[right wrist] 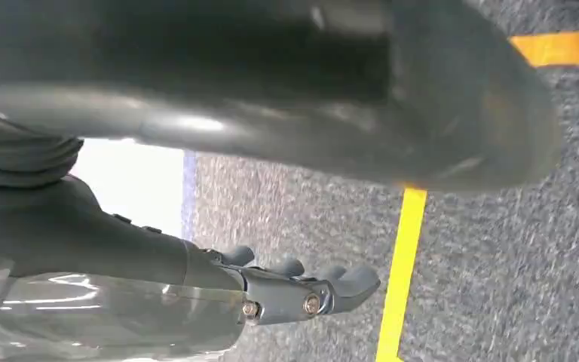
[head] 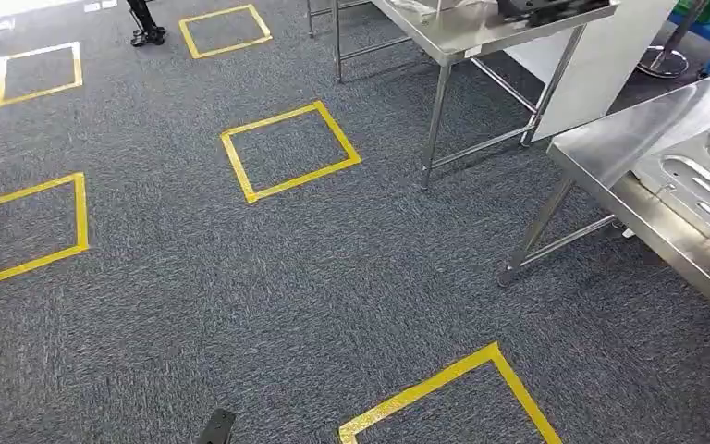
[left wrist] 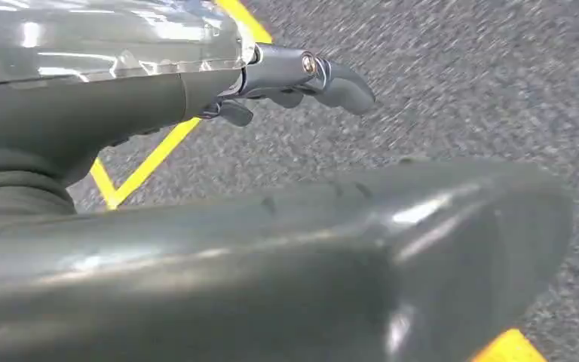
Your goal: Take the parts from the cabinet and place them on the table.
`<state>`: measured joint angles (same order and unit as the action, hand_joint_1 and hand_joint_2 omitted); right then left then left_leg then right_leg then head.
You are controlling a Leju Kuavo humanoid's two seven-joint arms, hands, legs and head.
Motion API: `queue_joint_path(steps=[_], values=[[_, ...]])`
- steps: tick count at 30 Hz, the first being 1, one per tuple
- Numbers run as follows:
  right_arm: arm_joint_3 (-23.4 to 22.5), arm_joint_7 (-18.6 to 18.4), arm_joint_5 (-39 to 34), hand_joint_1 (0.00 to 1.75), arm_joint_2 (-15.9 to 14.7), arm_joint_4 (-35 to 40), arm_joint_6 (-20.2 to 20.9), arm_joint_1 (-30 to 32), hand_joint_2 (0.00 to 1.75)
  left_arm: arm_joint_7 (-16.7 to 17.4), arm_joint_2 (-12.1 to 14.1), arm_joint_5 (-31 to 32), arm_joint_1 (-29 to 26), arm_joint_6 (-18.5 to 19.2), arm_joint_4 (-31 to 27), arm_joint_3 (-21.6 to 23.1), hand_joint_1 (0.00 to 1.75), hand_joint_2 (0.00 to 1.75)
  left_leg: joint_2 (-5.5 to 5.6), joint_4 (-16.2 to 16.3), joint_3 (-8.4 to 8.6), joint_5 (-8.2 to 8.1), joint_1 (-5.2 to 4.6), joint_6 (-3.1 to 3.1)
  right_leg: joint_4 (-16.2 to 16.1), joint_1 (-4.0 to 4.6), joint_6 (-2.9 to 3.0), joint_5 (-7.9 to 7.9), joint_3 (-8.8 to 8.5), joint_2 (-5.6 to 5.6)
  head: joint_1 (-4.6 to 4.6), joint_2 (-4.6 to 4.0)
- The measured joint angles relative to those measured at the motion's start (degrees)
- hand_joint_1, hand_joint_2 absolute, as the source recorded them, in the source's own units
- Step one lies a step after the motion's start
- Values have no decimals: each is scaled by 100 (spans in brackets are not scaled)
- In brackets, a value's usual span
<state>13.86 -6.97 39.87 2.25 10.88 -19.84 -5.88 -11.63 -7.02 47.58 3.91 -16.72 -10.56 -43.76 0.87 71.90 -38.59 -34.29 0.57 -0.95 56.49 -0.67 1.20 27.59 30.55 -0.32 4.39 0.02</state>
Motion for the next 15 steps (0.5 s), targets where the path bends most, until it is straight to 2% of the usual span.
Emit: queue_joint_path(steps=[1,2,3,5,6,7,10,11,12,13,15], values=[[0,20,-24,0,-17,-2,-27,21,0,18,-11,46,-7,13,-2,-2,0,0,-6,308,-144,-83,9,-19,8,3,-1,1,5,-36,0,0],[0,50,-46,0,-37,-4,-46,42,0,26,-20,90,-19,22,0,-4,0,0,-16,330,-155,-6,17,-32,16,3,-8,8,6,-64,0,0],[-2,85,-70,0,-48,-4,-57,56,0,33,-22,92,-25,33,0,-4,0,0,-36,74,-28,171,22,-34,29,0,-24,18,3,-80,0,0],[-13,183,-96,0,-50,-4,-133,74,0,63,-24,105,-23,59,-2,-4,0,0,-111,-985,526,674,33,-22,63,-7,-58,48,-9,-112,0,0],[-17,214,-101,0,-52,-4,-168,78,0,68,-28,114,-15,68,-2,-4,0,0,-223,-1385,712,685,29,0,79,1,-87,66,-12,-124,0,0],[-20,238,-101,0,-52,-2,-199,81,0,77,-31,147,1,79,-2,-4,0,0,-214,-1416,715,673,-20,48,104,37,-122,86,-4,-135,0,0],[-22,260,-88,0,-57,-2,-228,72,0,81,-57,160,-11,112,0,-4,0,0,-141,-1398,683,692,-46,145,83,18,-217,60,-5,-168,0,-2],[-22,278,-66,0,-59,-2,-225,63,0,77,-67,151,-12,114,-2,-9,0,0,-128,-1459,719,739,-19,209,115,17,-255,93,-12,-166,0,0],[-22,288,-53,0,-68,-2,-221,57,0,70,-76,147,-13,116,-2,-18,0,0,-120,-1480,724,758,-8,242,240,-11,-274,183,34,-97,-4,0],[-22,293,-35,0,-68,-2,-219,56,0,64,-81,145,-4,116,-2,-22,0,0,-111,-1485,711,769,-7,260,510,-8,-283,388,169,-49,-2,0],[-22,295,-24,0,-72,-2,-217,45,0,48,-114,151,14,129,0,-26,0,0,-70,-1484,680,782,-27,292,1457,-10,-311,868,623,-17,-2,0]])
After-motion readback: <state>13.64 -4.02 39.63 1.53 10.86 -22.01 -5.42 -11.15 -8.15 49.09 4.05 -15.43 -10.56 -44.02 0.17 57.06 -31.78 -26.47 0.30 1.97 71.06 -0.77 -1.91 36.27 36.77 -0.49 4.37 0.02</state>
